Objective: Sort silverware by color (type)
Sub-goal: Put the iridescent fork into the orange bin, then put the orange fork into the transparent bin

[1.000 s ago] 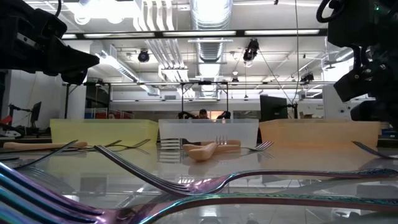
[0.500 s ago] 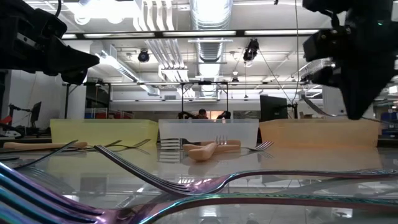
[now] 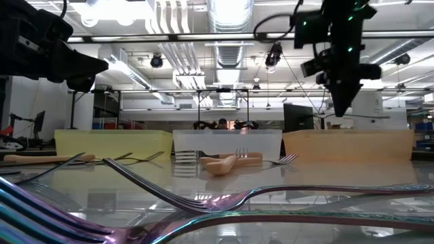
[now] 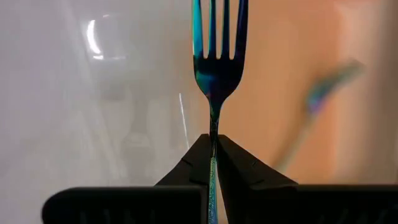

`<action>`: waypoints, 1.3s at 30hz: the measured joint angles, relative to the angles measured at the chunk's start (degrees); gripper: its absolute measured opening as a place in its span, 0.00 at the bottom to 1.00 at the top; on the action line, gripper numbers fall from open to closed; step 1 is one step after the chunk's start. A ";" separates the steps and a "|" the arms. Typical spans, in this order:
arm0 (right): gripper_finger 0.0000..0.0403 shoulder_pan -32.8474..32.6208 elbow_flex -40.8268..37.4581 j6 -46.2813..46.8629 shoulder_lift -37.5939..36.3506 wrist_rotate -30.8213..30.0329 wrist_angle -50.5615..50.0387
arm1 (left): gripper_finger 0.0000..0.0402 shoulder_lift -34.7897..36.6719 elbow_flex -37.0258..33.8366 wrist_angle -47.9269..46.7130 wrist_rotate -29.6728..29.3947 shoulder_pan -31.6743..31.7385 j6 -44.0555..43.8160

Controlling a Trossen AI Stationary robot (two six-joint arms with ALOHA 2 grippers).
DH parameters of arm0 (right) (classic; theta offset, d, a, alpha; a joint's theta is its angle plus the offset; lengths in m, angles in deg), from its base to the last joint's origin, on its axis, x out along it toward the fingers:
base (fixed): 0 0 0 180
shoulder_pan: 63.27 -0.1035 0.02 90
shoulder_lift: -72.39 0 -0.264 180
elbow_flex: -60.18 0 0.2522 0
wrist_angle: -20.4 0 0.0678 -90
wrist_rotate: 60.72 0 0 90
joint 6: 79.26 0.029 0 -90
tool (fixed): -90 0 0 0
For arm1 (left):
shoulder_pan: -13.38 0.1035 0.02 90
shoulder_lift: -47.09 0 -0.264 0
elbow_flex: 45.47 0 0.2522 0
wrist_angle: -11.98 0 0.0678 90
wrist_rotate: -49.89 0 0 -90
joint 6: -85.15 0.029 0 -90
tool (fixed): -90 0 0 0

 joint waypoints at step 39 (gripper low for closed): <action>0.24 24.57 -0.34 2.47 1.33 12.79 11.15 | 0.00 -0.01 0.00 -0.01 0.00 0.00 0.00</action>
